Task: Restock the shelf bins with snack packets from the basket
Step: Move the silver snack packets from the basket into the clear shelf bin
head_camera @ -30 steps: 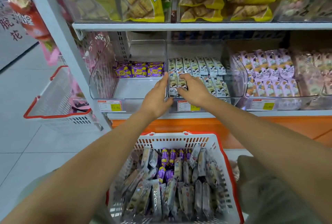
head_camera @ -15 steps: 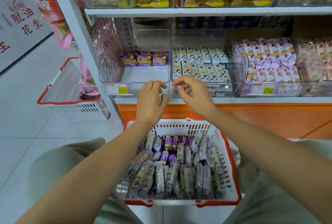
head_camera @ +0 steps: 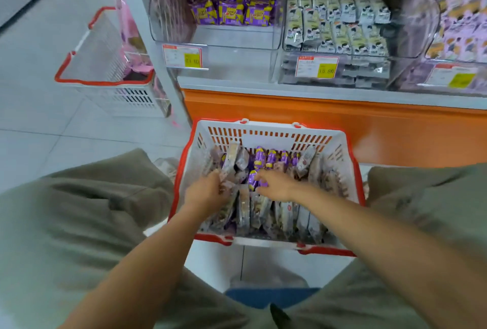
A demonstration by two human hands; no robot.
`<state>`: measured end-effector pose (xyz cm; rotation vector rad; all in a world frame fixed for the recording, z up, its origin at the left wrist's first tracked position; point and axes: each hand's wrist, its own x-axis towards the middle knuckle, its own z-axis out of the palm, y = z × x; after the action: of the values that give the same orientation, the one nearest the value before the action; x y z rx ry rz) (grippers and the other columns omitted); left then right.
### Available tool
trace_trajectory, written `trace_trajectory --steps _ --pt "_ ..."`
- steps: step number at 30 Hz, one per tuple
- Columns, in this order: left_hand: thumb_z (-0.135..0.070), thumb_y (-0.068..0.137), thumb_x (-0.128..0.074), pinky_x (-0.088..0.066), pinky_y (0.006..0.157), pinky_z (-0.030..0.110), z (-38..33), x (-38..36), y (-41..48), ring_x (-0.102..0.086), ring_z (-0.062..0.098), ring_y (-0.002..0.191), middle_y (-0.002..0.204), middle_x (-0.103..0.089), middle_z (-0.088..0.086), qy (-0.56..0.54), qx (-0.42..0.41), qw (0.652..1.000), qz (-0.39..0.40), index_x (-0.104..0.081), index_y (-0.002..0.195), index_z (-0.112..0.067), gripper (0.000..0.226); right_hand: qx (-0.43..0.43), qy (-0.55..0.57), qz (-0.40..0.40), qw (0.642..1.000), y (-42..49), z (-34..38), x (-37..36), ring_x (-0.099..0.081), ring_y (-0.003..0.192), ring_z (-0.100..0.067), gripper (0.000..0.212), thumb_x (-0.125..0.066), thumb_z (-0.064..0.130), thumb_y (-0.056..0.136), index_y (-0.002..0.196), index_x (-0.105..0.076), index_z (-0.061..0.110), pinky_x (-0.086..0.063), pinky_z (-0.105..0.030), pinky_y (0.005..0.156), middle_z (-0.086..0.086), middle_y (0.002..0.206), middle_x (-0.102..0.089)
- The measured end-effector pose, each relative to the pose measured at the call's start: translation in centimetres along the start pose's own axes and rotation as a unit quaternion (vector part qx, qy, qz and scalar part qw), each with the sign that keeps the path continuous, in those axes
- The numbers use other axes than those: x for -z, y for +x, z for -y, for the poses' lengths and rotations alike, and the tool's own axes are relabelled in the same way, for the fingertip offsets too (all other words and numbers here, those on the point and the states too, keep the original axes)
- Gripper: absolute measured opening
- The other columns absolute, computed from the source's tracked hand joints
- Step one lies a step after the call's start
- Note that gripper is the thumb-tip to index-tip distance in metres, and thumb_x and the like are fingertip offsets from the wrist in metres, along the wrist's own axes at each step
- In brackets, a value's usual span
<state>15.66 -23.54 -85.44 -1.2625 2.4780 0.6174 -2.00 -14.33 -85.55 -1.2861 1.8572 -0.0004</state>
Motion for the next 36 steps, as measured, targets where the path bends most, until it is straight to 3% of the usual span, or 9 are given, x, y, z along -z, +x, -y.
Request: trace_trajectory --steps 4,8,16,20,24,27,30,33,36 --pt "-0.042 0.090 -0.058 -0.055 0.077 0.039 0.4 -1.0 0.1 -0.062 0.027 0.090 0.106 -0.063 0.008 0.009 0.003 1.000 -0.017 -0.053 0.117 -0.015 0.039 -0.006 -0.045 0.045 0.998 2.1 1.4 -2.0 -0.022 0.145 -0.031 0.068 -0.046 0.033 0.102 0.156 -0.009 0.017 -0.032 -0.042 0.110 -0.009 0.162 -0.010" --pt "-0.036 0.086 -0.065 -0.047 0.074 0.033 1.0 -1.0 0.2 -0.059 0.025 0.091 0.105 -0.061 0.007 -0.072 0.007 0.997 -0.019 -0.052 0.120 -0.014 0.042 -0.009 -0.107 0.012 0.994 3.6 2.4 -3.8 -0.022 0.140 -0.033 0.069 -0.057 0.036 0.095 0.148 -0.026 0.004 -0.032 -0.042 0.110 -0.015 0.152 -0.026" --pt "-0.027 0.076 -0.079 -0.055 0.069 0.045 1.9 -0.7 1.2 -0.062 0.027 0.075 0.082 -0.062 0.010 -0.308 0.069 0.948 -0.038 -0.049 0.094 -0.014 0.037 0.033 0.109 -0.040 0.993 3.6 0.8 -4.4 -0.045 0.088 -0.020 0.033 -0.072 0.023 0.087 0.100 -0.042 0.020 -0.034 -0.026 0.063 0.004 0.096 -0.045" --pt "-0.029 0.078 -0.080 -0.054 0.059 0.028 1.4 -0.5 1.8 -0.069 0.016 0.074 0.086 -0.071 0.002 -0.397 0.054 0.916 -0.002 -0.061 0.105 -0.013 0.037 0.034 0.225 -0.092 0.969 2.6 -0.3 -2.2 -0.047 0.097 -0.019 0.029 -0.065 0.024 0.093 0.111 -0.043 0.017 -0.040 -0.030 0.079 0.003 0.107 -0.043" --pt "-0.031 0.085 -0.074 -0.051 0.063 0.035 -0.1 0.5 1.9 -0.062 0.029 0.069 0.077 -0.068 0.013 -0.458 0.027 0.888 0.034 -0.067 0.085 0.000 0.032 -0.003 0.337 -0.132 0.932 1.4 -0.7 1.3 -0.060 0.093 -0.023 0.051 -0.059 0.032 0.096 0.138 -0.036 0.015 -0.055 -0.033 0.078 -0.003 0.121 -0.044" --pt "-0.038 0.083 -0.073 -0.044 0.062 0.030 -1.7 1.1 1.7 -0.056 0.020 0.065 0.074 -0.061 0.017 -0.488 -0.009 0.869 0.076 -0.062 0.098 0.006 0.049 -0.010 0.348 -0.194 0.917 0.8 -0.3 3.2 -0.062 0.074 -0.022 0.037 -0.060 0.030 0.095 0.127 -0.047 0.017 -0.059 -0.035 0.070 -0.013 0.113 -0.058" --pt "-0.026 0.092 -0.066 -0.041 0.050 0.017 -3.7 1.6 1.7 -0.053 0.006 0.052 0.063 -0.060 -0.006 -0.502 -0.044 0.857 0.108 -0.065 0.098 -0.010 0.016 -0.005 0.288 -0.248 0.925 0.4 -0.2 4.3 -0.054 0.078 -0.013 0.031 -0.065 0.037 0.091 0.110 -0.056 0.014 -0.050 -0.027 0.069 0.005 0.100 -0.055" --pt "-0.033 0.090 -0.067 -0.038 0.050 0.020 -4.9 1.9 1.6 -0.046 0.008 0.049 0.063 -0.054 -0.004 -0.489 -0.054 0.864 0.104 -0.060 0.089 -0.014 0.020 -0.023 0.300 -0.229 0.926 0.0 -0.3 4.9 -0.054 0.073 -0.013 0.046 -0.065 0.057 0.084 0.096 -0.050 0.015 -0.047 -0.029 0.067 0.011 0.083 -0.050" --pt "-0.041 0.087 -0.069 -0.041 0.057 0.023 -4.8 1.8 1.7 -0.053 0.017 0.065 0.082 -0.063 0.010 -0.509 -0.040 0.852 0.113 -0.064 0.108 -0.007 0.040 -0.013 0.437 -0.126 0.891 -1.2 -0.4 5.8 -0.060 0.080 -0.021 0.033 -0.058 0.041 0.093 0.109 -0.058 0.012 -0.054 -0.039 0.083 -0.006 0.100 -0.063"
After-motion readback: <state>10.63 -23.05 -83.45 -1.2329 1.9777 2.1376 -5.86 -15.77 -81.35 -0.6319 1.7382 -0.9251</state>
